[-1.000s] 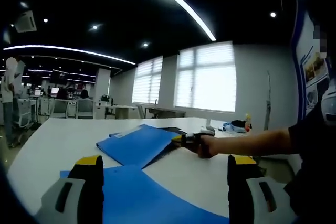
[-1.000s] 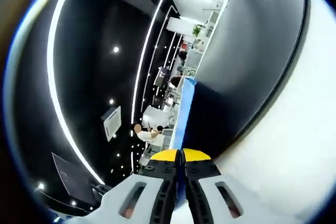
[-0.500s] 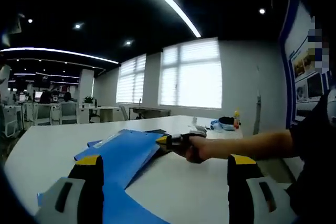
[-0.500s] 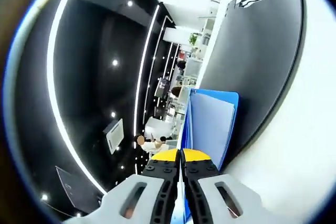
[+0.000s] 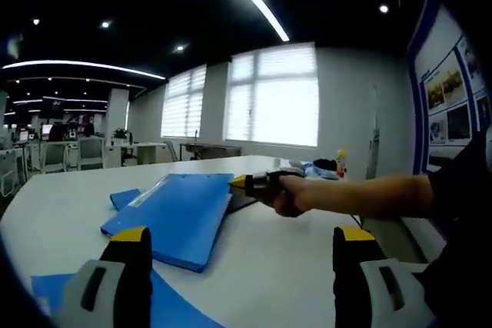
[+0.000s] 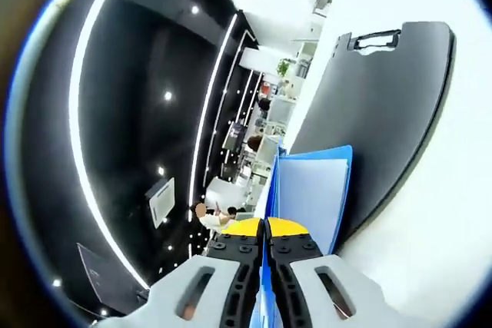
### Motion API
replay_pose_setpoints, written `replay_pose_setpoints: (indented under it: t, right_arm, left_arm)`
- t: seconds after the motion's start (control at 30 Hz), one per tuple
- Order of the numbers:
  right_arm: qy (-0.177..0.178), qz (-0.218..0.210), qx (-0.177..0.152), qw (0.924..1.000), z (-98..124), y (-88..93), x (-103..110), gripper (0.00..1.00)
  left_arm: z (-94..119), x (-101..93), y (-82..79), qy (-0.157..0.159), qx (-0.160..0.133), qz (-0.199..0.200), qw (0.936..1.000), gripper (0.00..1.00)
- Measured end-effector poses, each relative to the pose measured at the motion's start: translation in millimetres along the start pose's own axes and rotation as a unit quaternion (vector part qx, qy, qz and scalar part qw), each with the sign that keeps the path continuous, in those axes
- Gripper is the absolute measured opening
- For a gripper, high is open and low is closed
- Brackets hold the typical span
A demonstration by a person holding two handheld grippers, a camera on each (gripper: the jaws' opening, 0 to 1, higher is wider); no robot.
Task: Organize the scattered folders on the table and sort them into different groups
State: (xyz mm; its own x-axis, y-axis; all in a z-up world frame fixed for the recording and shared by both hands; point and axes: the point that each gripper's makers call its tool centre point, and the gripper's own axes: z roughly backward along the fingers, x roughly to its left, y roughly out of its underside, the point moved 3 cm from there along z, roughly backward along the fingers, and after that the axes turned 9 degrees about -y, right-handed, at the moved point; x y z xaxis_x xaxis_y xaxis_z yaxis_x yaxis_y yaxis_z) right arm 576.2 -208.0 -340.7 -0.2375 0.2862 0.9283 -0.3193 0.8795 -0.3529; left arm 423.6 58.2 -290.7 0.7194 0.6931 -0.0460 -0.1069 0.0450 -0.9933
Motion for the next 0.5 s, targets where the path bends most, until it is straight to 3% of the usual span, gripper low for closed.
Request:
replay_pose_setpoints:
  t: [0.17,0.3,0.43,0.5]
  right_arm:
    - [0.043,0.036,0.03,0.998,7,1.3,-21,0.04]
    - [0.073,0.09,0.07,0.9908,9,6.4,-34,0.06]
    - [0.072,0.078,0.093,0.99,10,13.7,-34,0.29]
    - [0.075,0.066,0.095,0.9904,11,15.7,-35,0.35]
  left_arm:
    - [-2,-8.6,1.6,0.008,0.002,-0.002,1.0,0.98]
    - [-1,-11.4,2.1,0.01,0.001,-0.003,0.9999,0.98]
    - [3,-10.9,1.7,0.01,0.002,-0.003,0.9999,0.98]
    - [4,-10.0,1.2,0.009,0.001,-0.003,1.0,0.98]
